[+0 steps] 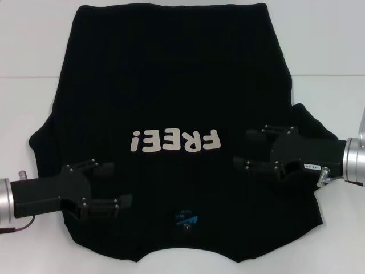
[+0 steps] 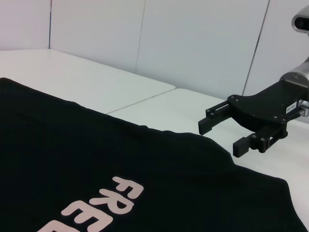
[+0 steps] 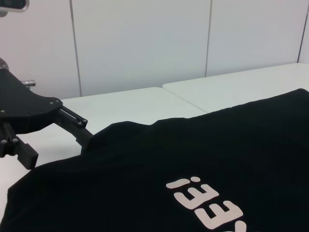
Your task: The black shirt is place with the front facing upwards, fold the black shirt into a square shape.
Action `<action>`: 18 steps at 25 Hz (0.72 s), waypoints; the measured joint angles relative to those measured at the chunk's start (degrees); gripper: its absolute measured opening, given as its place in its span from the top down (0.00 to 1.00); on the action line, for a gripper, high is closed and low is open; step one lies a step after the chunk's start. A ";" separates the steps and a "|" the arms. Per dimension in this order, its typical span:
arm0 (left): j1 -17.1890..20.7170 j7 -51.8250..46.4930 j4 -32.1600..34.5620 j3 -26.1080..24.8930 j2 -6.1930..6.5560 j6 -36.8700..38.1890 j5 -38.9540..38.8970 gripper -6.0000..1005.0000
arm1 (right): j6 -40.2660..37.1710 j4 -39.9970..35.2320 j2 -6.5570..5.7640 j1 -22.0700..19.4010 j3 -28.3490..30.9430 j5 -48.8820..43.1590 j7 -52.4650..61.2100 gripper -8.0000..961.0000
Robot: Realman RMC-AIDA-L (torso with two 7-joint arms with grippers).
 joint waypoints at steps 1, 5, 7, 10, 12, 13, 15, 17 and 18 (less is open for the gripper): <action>-0.01 -0.03 0.03 0.00 0.00 0.01 0.00 0.07 | 0.00 0.00 0.00 0.03 0.00 0.00 0.00 0.19; -0.03 -0.07 0.08 0.00 0.01 0.04 0.00 0.07 | 0.00 0.00 0.00 0.15 0.00 0.00 0.00 0.19; -0.04 -0.08 0.03 0.00 0.01 0.04 0.00 0.07 | 0.00 0.00 0.00 0.17 0.00 0.00 0.00 0.19; -0.04 -0.09 0.00 0.00 0.01 0.05 0.00 0.07 | 0.00 0.00 -0.01 0.24 0.00 0.01 0.00 0.19; -0.04 -0.21 -0.02 -0.10 0.01 0.24 -0.05 0.07 | 0.00 0.00 -0.05 0.28 0.00 0.00 0.00 0.19; -0.04 -0.57 -0.02 -0.26 0.00 0.38 -0.19 0.07 | 0.00 0.00 -0.06 0.29 0.00 0.01 0.00 0.19; -0.07 -3.68 0.06 -1.11 0.04 0.54 -0.82 0.07 | 0.00 0.00 -0.07 0.25 0.00 0.07 0.00 0.19; -0.42 -10.43 0.19 -3.00 0.49 0.25 -1.54 0.07 | 0.00 0.00 -0.08 0.20 0.00 0.22 0.00 0.19; -0.79 -15.28 0.10 -4.21 1.04 0.04 -1.81 0.07 | -0.03 0.00 -0.08 0.14 0.02 0.26 0.00 0.19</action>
